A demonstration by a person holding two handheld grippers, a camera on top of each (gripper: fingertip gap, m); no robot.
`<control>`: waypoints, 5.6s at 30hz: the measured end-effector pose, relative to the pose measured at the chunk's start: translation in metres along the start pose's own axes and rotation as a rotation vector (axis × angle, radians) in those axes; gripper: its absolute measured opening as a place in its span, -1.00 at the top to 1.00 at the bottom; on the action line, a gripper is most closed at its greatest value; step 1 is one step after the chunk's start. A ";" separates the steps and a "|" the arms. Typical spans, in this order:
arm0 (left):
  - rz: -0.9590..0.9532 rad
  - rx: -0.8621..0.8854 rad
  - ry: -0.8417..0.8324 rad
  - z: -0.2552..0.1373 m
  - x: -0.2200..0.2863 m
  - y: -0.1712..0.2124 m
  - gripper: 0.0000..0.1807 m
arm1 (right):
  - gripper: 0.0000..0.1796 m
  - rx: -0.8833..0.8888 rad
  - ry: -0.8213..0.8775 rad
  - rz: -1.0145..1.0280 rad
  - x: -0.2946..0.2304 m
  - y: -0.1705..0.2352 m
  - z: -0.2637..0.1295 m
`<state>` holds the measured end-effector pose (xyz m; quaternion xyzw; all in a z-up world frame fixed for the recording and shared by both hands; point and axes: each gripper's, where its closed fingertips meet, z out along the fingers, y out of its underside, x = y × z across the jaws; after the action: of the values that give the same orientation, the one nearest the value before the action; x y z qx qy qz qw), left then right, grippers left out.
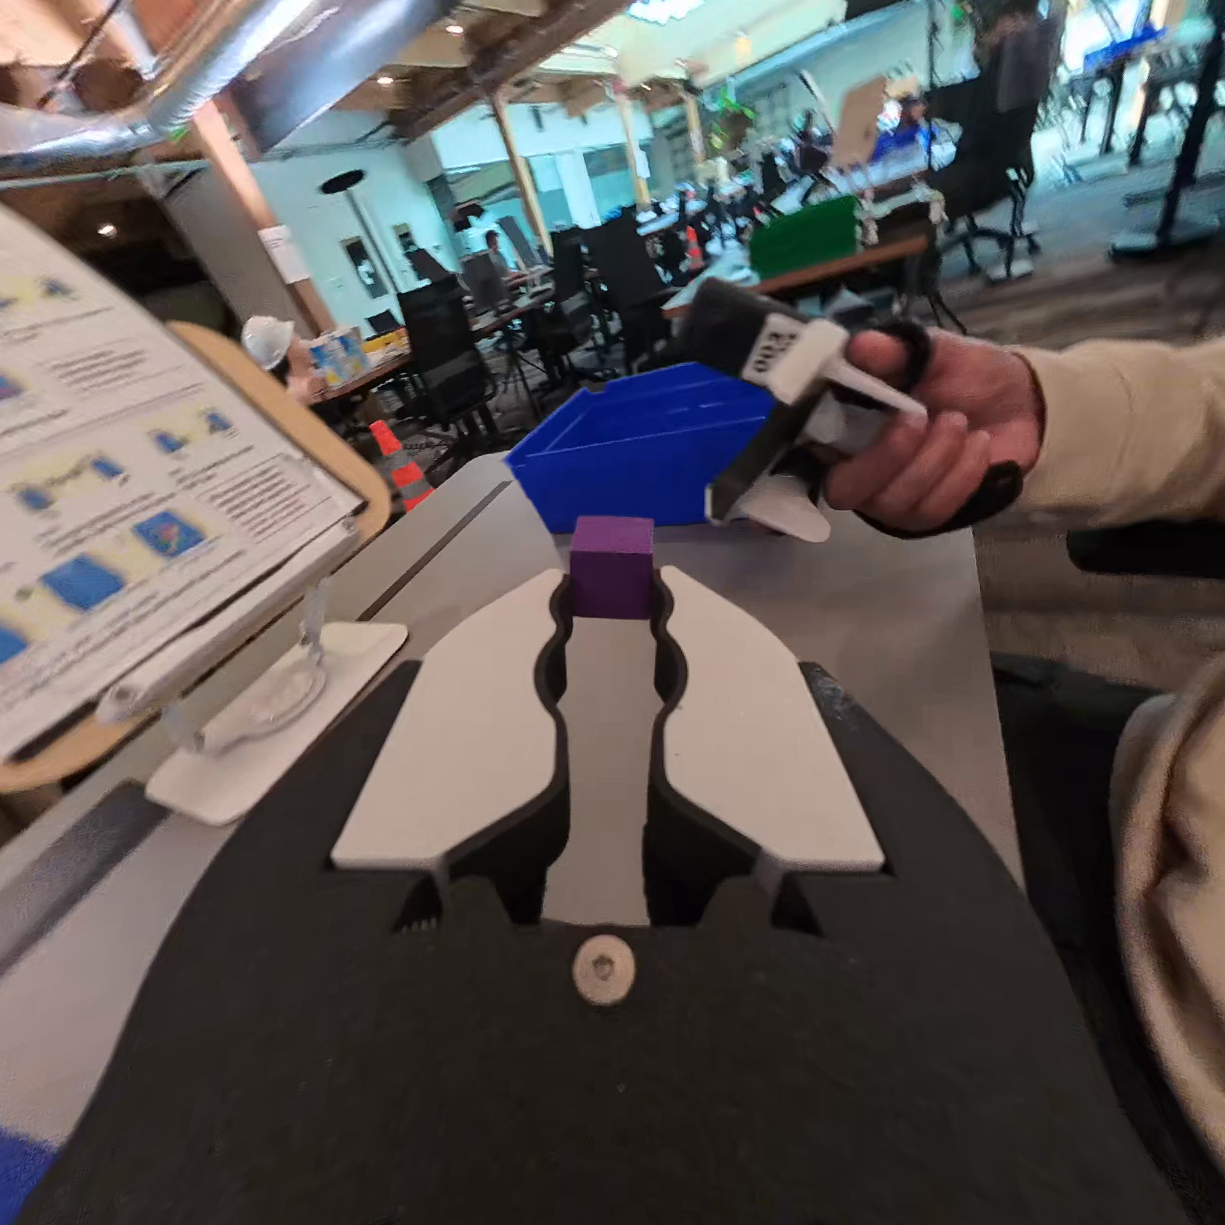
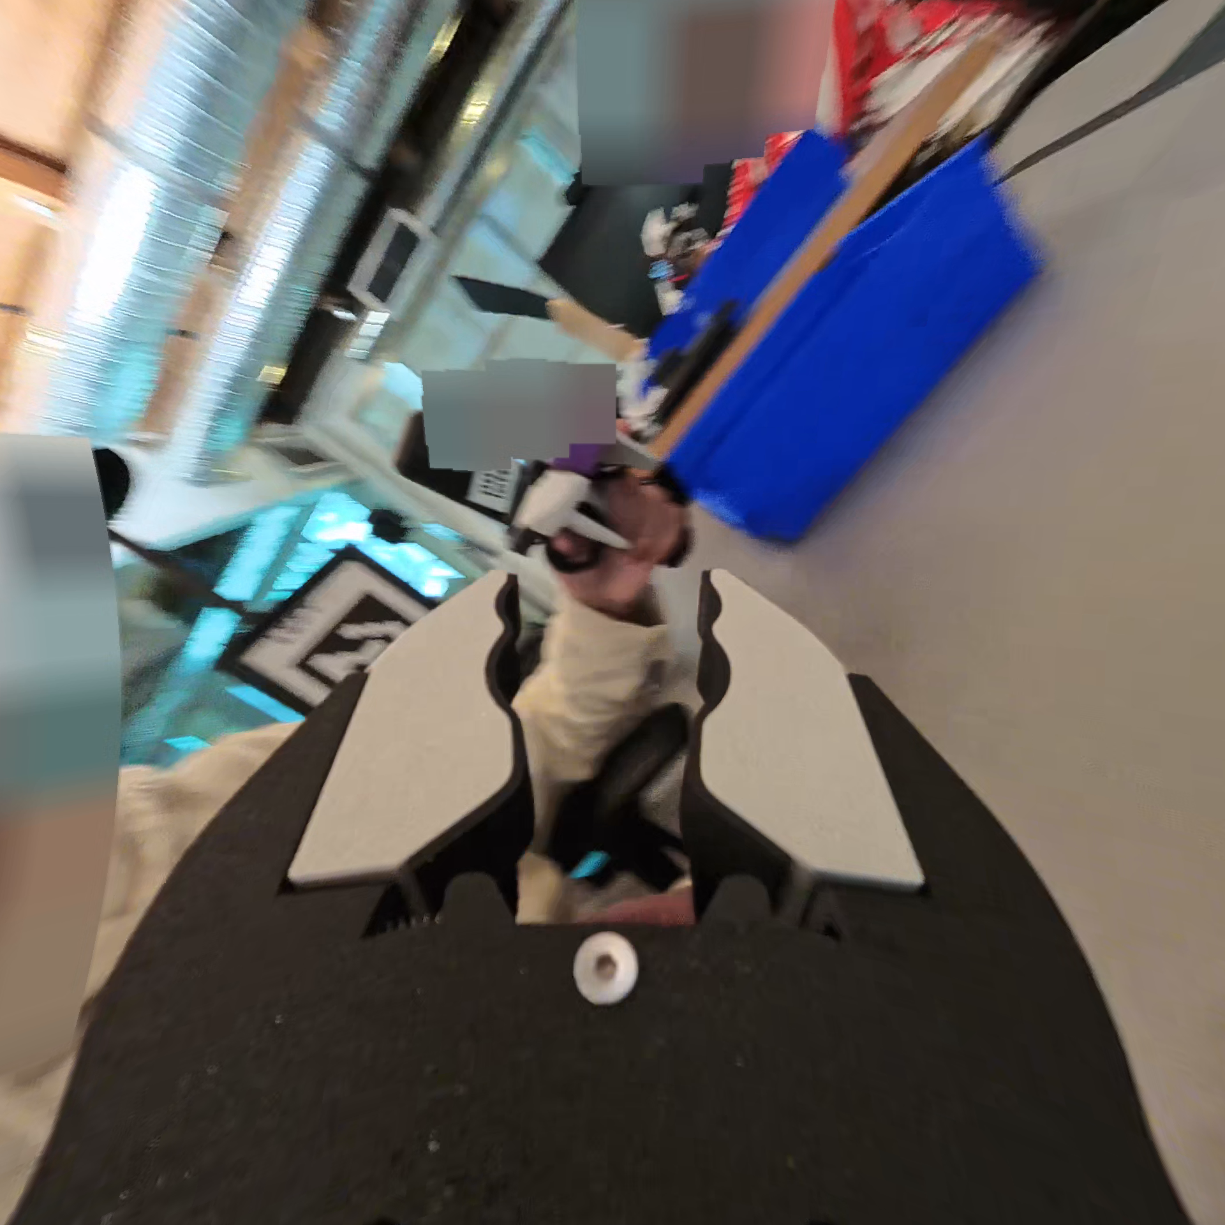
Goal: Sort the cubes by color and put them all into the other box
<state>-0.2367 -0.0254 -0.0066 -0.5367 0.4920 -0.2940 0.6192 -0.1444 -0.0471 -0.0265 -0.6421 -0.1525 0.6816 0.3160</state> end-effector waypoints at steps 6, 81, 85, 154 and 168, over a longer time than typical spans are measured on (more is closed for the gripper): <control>0.142 -0.068 0.154 0.051 0.034 -0.001 0.76 | 0.42 -0.133 -0.124 0.132 -0.003 0.013 0.039; -0.328 -0.449 -0.732 -0.085 -0.010 0.121 0.35 | 0.46 0.052 0.566 -0.652 0.023 -0.049 -0.115; -0.384 -0.418 -0.716 -0.084 -0.010 0.119 0.35 | 0.44 0.047 0.532 -0.544 0.045 0.023 -0.056; 0.232 0.000 0.252 0.042 0.052 0.005 0.75 | 0.47 -0.083 -0.360 0.224 -0.015 0.022 0.044; 0.142 -0.025 0.177 0.053 0.064 0.013 0.61 | 0.73 -0.053 -0.353 0.213 0.000 0.030 0.034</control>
<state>-0.1682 -0.0592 -0.0404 -0.4802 0.5851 -0.2893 0.5859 -0.1845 -0.0625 -0.0407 -0.5331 -0.1549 0.8089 0.1935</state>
